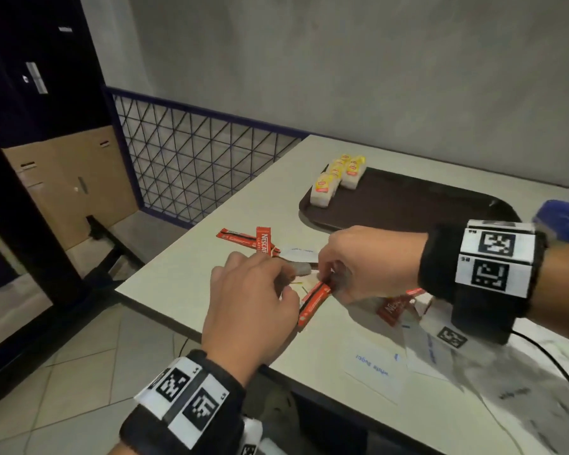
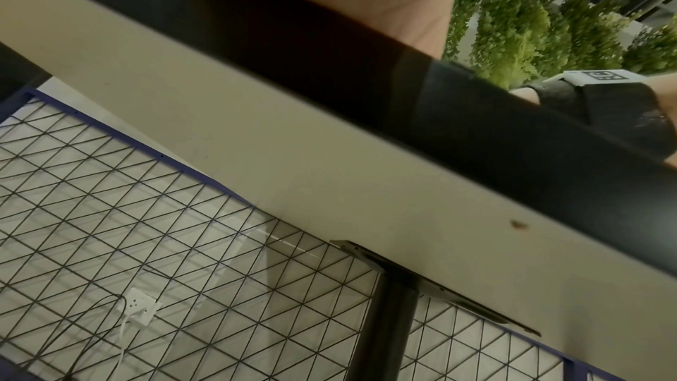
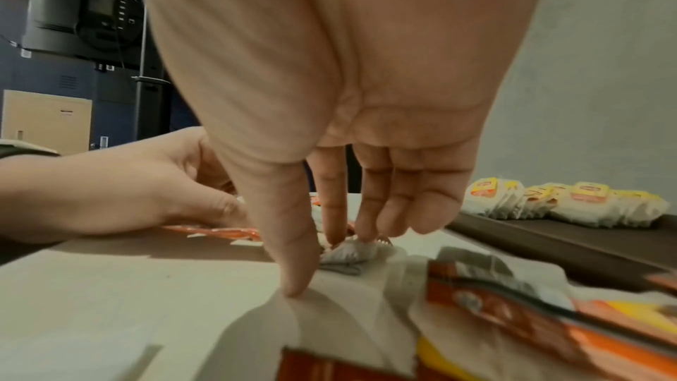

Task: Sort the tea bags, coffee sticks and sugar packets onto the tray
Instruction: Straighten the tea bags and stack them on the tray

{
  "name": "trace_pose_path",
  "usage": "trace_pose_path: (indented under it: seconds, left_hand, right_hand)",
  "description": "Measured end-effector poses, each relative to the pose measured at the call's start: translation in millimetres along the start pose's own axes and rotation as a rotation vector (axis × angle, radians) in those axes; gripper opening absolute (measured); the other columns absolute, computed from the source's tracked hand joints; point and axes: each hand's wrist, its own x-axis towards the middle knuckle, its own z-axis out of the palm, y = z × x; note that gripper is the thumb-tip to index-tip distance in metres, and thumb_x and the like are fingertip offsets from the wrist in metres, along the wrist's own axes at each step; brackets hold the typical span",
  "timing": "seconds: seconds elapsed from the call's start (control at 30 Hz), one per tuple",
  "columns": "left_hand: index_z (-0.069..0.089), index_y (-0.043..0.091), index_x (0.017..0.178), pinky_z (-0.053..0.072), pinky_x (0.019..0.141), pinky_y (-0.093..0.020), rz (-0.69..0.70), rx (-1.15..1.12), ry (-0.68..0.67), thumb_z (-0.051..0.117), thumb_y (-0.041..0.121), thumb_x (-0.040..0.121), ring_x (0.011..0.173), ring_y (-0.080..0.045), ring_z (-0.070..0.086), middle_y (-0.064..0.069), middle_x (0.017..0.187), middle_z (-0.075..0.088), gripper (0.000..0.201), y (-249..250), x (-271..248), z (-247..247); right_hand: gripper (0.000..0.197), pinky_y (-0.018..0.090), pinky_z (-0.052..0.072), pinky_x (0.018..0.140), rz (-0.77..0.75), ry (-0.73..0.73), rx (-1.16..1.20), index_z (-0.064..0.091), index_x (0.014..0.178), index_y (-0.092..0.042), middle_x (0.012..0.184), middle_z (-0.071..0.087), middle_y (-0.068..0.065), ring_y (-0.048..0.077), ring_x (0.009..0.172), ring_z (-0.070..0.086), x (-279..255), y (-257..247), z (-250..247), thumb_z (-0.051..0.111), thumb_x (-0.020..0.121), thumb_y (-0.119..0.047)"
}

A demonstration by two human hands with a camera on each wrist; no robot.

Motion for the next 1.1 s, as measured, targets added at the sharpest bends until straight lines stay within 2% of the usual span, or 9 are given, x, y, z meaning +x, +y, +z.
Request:
trace_pose_path:
  seconds: [0.1, 0.23, 0.33, 0.47, 0.67, 0.77, 0.9, 1.0, 1.1]
  left_hand:
    - [0.072, 0.040, 0.108, 0.029, 0.088, -0.030, 0.005, 0.021, -0.003, 0.056, 0.042, 0.094, 0.103, -0.006, 0.039, 0.022, 0.110, 0.060, 0.021, -1, 1, 2]
    - [0.070, 0.045, 0.122, 0.032, 0.094, -0.035, 0.000, 0.084, -0.046, 0.051, 0.052, 0.098, 0.111, -0.009, 0.037, 0.019, 0.120, 0.056, 0.031, -1, 4, 4]
    - [0.068, 0.046, 0.124, 0.033, 0.095, -0.036, -0.005, 0.102, -0.061, 0.050, 0.056, 0.098, 0.111, -0.010, 0.036, 0.016, 0.121, 0.054, 0.033, -1, 5, 5]
    - [0.072, 0.045, 0.114, 0.028, 0.087, -0.034, -0.004, 0.089, -0.016, 0.054, 0.052, 0.099, 0.107, -0.010, 0.037, 0.017, 0.115, 0.055, 0.025, -2, 6, 6]
    - [0.074, 0.040, 0.111, 0.027, 0.086, -0.034, 0.065, 0.119, 0.016, 0.053, 0.050, 0.102, 0.102, -0.009, 0.035, 0.019, 0.107, 0.055, 0.025, -2, 4, 6]
    - [0.073, 0.038, 0.107, 0.030, 0.090, -0.035, 0.085, 0.124, 0.026, 0.053, 0.050, 0.100, 0.104, -0.009, 0.037, 0.019, 0.107, 0.054, 0.025, -2, 2, 7]
    - [0.071, 0.037, 0.092, 0.029, 0.092, -0.035, 0.077, 0.085, 0.004, 0.056, 0.055, 0.092, 0.104, -0.008, 0.038, 0.022, 0.103, 0.053, 0.024, 0, 0, 6]
    - [0.073, 0.040, 0.101, 0.032, 0.095, -0.038, 0.093, 0.089, -0.023, 0.057, 0.058, 0.089, 0.106, -0.009, 0.039, 0.022, 0.105, 0.054, 0.027, -1, 1, 6]
    - [0.073, 0.043, 0.112, 0.032, 0.096, -0.039, 0.083, 0.085, -0.045, 0.057, 0.058, 0.090, 0.105, -0.009, 0.038, 0.020, 0.108, 0.055, 0.031, -2, 3, 7]
  right_hand:
    - [0.026, 0.030, 0.054, 0.078, 0.033, 0.035, -0.002, 0.071, 0.106, -0.030, 0.094, 0.060, -0.011, 0.011, 0.087, 0.056, -5, 1, 5, 0.078, 0.082, -0.037]
    - [0.016, 0.026, 0.051, 0.066, 0.083, 0.030, 0.015, 0.071, 0.101, -0.024, 0.088, 0.066, -0.006, 0.017, 0.081, 0.063, -8, -2, 8, 0.074, 0.088, -0.035]
    - [0.011, 0.035, 0.059, 0.069, 0.111, 0.042, 0.002, 0.071, 0.094, -0.021, 0.084, 0.068, -0.001, 0.021, 0.077, 0.066, -12, -5, 11, 0.069, 0.092, -0.032]
    - [0.014, 0.041, 0.063, 0.070, 0.211, 0.051, 0.021, 0.072, 0.091, -0.016, 0.084, 0.070, 0.004, 0.023, 0.074, 0.069, -22, -8, 7, 0.067, 0.093, -0.029]
    - [0.010, 0.031, 0.058, 0.068, 0.333, 0.145, 0.257, 0.071, 0.087, -0.019, 0.089, 0.070, 0.001, 0.016, 0.080, 0.067, -42, -5, -11, 0.068, 0.092, -0.028]
    - [0.005, 0.029, 0.058, 0.065, 0.410, 0.154, 0.384, 0.068, 0.094, -0.019, 0.090, 0.072, 0.002, 0.015, 0.079, 0.069, -53, 0, -15, 0.068, 0.091, -0.024]
    - [0.010, 0.029, 0.055, 0.056, 0.500, 0.169, 0.857, 0.070, 0.099, -0.003, 0.080, 0.073, 0.014, 0.017, 0.059, 0.066, -73, 11, -11, 0.062, 0.092, -0.005]
    - [0.016, 0.027, 0.054, 0.055, 0.437, 0.147, 1.366, 0.068, 0.102, 0.003, 0.089, 0.063, 0.021, 0.018, 0.063, 0.061, -94, 8, -8, 0.053, 0.097, 0.004]
    - [0.029, 0.024, 0.054, 0.056, 0.364, 0.175, 1.769, 0.060, 0.123, 0.008, 0.101, 0.055, 0.022, 0.017, 0.064, 0.062, -114, -4, 4, 0.049, 0.096, 0.004]
